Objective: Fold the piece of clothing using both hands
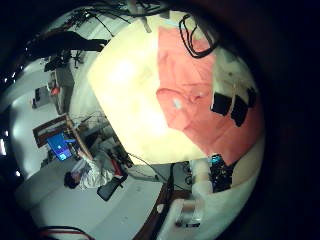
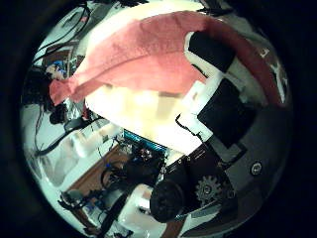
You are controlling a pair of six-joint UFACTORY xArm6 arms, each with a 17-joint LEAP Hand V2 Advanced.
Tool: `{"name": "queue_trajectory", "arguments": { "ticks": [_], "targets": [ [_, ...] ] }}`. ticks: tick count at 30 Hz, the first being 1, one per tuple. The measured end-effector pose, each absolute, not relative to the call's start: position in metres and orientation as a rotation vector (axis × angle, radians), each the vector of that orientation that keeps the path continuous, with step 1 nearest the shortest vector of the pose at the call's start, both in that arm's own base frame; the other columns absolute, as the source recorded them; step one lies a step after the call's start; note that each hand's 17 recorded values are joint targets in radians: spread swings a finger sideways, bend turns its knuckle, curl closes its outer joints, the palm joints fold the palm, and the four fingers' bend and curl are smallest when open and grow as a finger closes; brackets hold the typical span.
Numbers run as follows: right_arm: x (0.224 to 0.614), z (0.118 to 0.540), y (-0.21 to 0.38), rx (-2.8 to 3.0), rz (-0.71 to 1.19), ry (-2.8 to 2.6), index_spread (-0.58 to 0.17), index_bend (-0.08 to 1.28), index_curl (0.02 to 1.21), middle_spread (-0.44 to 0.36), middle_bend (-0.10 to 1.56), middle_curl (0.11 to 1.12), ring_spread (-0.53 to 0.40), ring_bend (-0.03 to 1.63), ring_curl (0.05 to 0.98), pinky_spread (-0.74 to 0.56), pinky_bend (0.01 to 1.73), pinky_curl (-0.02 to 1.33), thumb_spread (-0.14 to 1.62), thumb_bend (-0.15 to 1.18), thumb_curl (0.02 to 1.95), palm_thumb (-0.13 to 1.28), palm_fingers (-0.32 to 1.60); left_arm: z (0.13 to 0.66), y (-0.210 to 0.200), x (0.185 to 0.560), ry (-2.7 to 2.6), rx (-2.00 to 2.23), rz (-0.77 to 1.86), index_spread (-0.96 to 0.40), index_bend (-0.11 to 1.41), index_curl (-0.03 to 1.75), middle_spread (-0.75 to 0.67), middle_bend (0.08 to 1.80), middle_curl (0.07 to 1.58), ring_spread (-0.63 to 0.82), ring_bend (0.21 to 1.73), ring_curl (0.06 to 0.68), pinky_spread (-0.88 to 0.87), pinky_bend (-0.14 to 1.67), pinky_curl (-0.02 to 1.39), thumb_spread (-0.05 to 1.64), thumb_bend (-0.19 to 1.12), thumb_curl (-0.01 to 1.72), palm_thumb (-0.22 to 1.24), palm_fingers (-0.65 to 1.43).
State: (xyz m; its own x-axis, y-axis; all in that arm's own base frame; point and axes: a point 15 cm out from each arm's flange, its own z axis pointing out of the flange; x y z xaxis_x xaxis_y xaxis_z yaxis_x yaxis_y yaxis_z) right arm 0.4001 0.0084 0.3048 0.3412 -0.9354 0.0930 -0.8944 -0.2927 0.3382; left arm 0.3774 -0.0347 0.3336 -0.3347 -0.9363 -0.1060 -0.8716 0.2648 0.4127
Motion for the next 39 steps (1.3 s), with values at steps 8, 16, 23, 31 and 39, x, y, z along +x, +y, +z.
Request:
{"name": "queue_trajectory", "arguments": {
  "ticks": [8, 16, 23, 31, 39],
  "targets": [
    [0.471, 0.255, 0.004, 2.228, -0.242, -1.638, -0.302, 1.00, 0.96, -0.155, 1.28, 0.83, -0.254, 1.31, 0.828, -0.27, 1.12, 1.05, 1.25, -0.01, 0.64, 1.08, 0.99, 0.267, -0.036, 0.452, -2.341, 1.667, -0.547, -0.35, 0.17, 1.58, -0.61, 0.74, 1.25, -0.48, 1.29, 0.524, -0.73, 0.99, 0.54, 1.08, -0.01, 0.73, 0.90, 0.76],
    [0.497, 0.209, 0.010, 2.198, -0.296, -1.622, -0.313, 0.99, 0.98, -0.156, 1.29, 0.83, -0.256, 1.31, 0.837, -0.28, 1.10, 1.09, 1.27, -0.02, 0.61, 1.03, 0.97, 0.223, -0.029, 0.490, -2.328, 1.643, -0.552, -0.32, 0.18, 1.58, -0.61, 0.74, 1.26, -0.48, 1.29, 0.527, -0.72, 0.97, 0.55, 1.08, -0.02, 0.72, 0.89, 0.74],
    [0.515, 0.179, 0.019, 2.219, -0.265, -1.642, -0.339, 0.84, 0.95, -0.163, 1.23, 0.81, -0.269, 1.32, 0.830, -0.31, 1.10, 1.11, 1.31, -0.02, 0.53, 0.92, 0.84, 0.204, -0.021, 0.523, -2.370, 1.721, -0.475, -0.31, 0.18, 1.54, -0.60, 0.73, 1.23, -0.47, 1.22, 0.524, -0.69, 0.94, 0.56, 1.07, -0.03, 0.67, 0.82, 0.58],
    [0.580, 0.180, 0.040, 2.354, -0.073, -1.874, -0.352, 0.32, 0.81, -0.181, 1.13, 0.79, -0.271, 1.41, 0.799, -0.35, 1.24, 1.07, 1.48, 0.01, 0.43, 0.93, 0.66, 0.212, -0.007, 0.550, -2.381, 1.873, -0.351, -0.16, 0.08, 1.16, -0.31, 0.26, 0.99, -0.18, 1.01, 0.465, -0.42, 0.91, 0.59, 1.10, -0.02, 0.59, 0.75, -0.06],
    [0.608, 0.223, 0.036, 2.452, 0.109, -2.054, -0.343, 0.24, 0.73, -0.154, 0.86, 0.71, -0.277, 1.24, 0.678, -0.48, 1.03, 0.87, 1.57, -0.01, 0.34, 0.84, 0.42, 0.233, -0.001, 0.556, -2.331, 1.962, -0.225, 0.10, 0.08, 0.78, 0.21, 0.13, 0.70, 0.27, 0.76, 0.346, 0.16, 0.68, 0.49, 1.16, -0.03, 0.50, 0.62, -0.24]
  ]
}}
